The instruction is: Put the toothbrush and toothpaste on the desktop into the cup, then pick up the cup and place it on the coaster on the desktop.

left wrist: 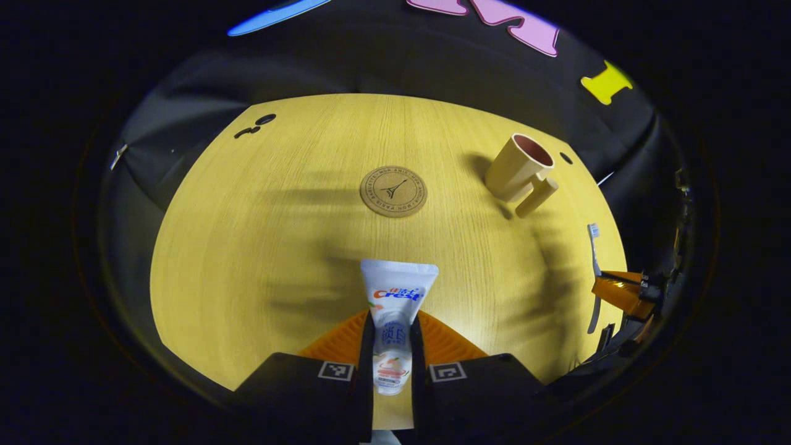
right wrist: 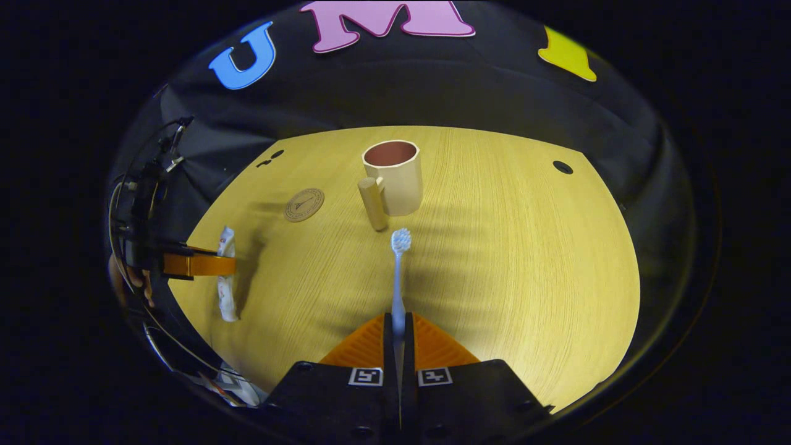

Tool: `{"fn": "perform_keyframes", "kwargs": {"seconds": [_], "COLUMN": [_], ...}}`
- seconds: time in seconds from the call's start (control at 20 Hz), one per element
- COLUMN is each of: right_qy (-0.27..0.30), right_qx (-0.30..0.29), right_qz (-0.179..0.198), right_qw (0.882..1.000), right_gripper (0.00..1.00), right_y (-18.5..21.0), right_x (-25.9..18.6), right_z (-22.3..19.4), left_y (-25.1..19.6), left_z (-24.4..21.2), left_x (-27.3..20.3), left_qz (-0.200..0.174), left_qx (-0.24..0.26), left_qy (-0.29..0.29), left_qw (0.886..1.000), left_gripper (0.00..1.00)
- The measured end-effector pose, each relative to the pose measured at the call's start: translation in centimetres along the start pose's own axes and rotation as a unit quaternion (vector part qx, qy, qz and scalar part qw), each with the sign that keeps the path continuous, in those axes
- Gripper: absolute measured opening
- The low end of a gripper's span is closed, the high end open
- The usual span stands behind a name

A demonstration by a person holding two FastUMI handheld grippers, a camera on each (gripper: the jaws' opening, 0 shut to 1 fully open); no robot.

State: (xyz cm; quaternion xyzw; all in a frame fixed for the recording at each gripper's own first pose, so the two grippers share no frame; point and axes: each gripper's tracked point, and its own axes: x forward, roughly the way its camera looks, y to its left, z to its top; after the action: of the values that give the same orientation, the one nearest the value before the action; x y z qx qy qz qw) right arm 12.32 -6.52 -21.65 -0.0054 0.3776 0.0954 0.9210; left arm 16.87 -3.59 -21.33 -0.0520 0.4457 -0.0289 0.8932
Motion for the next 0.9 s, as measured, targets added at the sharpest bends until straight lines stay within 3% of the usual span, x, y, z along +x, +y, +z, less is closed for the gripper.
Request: {"fn": "perform_keyframes", "kwargs": {"seconds": [0.35, 0.4, 0.45, 0.6, 0.7, 0.75, 0.9], "right_qy": [-0.011, -0.016, -0.021, -0.034, -0.044, -0.05, -0.065], "right_qx": [0.019, 0.022, 0.024, 0.032, 0.04, 0.045, 0.061], "right_qz": [0.003, 0.001, -0.001, -0.008, -0.012, -0.014, -0.018], "right_qw": [1.0, 1.0, 1.0, 0.999, 0.998, 0.998, 0.996], "right_gripper": [0.06, 0.06, 0.06, 0.06, 0.06, 0.06, 0.06], "right_y": [-0.7, -1.0, -1.2, -2.3, -3.1, -3.4, -4.3], "right_x": [-0.7, -0.9, -1.1, -2.0, -2.9, -3.2, -4.2], "right_z": [0.8, 1.0, 1.3, 2.1, 2.7, 3.1, 4.2], "left_y": [-0.8, -1.3, -1.8, -4.1, -6.2, -7.5, -11.3], "left_z": [1.3, 2.0, 2.6, 6.7, 10.3, 11.9, 16.9], "left_x": [-1.6, -2.3, -3.2, -5.9, -7.3, -8.0, -9.3], "left_qz": [-0.019, -0.025, -0.031, -0.052, -0.069, -0.074, -0.098], "left_qx": [-0.017, -0.02, -0.022, -0.019, -0.005, 0.007, 0.035], "left_qy": [-0.044, -0.058, -0.073, -0.123, -0.158, -0.173, -0.216], "left_qw": [0.999, 0.998, 0.997, 0.991, 0.985, 0.982, 0.971], "left_gripper": [0.29, 0.34, 0.29, 0.33, 0.24, 0.29, 0.29]}}
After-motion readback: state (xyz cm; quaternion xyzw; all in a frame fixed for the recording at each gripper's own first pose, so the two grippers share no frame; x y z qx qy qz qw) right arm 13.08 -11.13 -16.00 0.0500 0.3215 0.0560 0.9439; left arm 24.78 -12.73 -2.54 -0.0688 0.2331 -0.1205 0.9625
